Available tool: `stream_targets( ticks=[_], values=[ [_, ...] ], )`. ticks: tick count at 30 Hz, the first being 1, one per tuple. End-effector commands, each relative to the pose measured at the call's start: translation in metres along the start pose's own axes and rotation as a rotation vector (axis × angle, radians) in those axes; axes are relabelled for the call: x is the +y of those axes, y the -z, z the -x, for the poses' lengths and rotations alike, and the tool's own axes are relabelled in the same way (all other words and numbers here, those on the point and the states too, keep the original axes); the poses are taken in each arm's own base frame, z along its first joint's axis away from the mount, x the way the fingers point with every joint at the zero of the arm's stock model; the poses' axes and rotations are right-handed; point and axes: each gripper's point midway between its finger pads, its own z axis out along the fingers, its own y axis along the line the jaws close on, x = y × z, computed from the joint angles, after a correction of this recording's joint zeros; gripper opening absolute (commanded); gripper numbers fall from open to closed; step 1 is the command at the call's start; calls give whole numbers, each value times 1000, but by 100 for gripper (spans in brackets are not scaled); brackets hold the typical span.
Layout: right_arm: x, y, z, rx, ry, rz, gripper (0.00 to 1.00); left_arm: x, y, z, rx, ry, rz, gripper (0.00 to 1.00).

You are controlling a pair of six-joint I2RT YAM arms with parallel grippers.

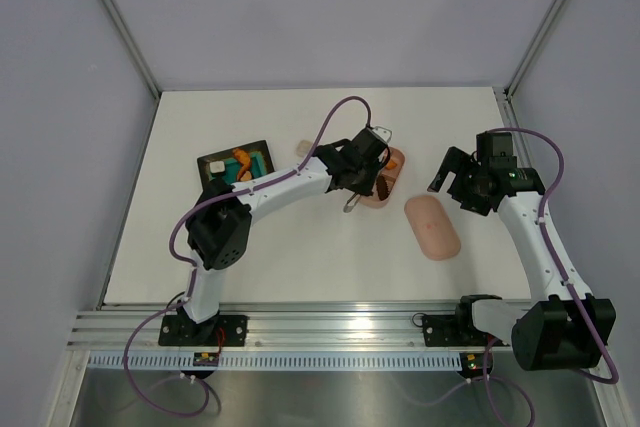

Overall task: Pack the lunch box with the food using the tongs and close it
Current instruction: Adjust the fake food in the packing box.

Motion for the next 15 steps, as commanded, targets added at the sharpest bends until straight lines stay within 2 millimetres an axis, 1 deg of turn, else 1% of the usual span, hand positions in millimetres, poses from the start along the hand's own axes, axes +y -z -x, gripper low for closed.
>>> stream_targets(
  ticks=[1,5,6,7,9,10,11,12,13,14,15],
  values=[
    [4,-1,4,-14,19,22,99,-4,4,16,-50,0,-22,0],
    [4,-2,3,-11,20,24,100,-4,9,19,-55,3,-23,0],
    [3,-2,2,-9,18,22,99,-3,10,16,-42,2,-18,0],
    [3,-1,3,-10,17,23,100,-1,13,19,-45,7,-5,0],
    [3,-1,2,-12,19,23,100,3,17,16,-27,13,14,0],
    [3,-1,2,-13,19,24,100,2,20,18,-27,14,12,0],
    [4,-2,2,-12,17,25,99,1,21,17,-19,13,7,3],
    [4,-3,2,-11,16,27,100,1,23,13,6,9,5,11],
    [4,-3,2,-7,14,29,99,1,19,9,28,4,7,19],
    [5,-4,2,-4,16,33,100,0,20,12,30,4,4,23],
    [6,-4,2,-2,11,34,99,1,16,6,55,-1,11,23]
  ],
)
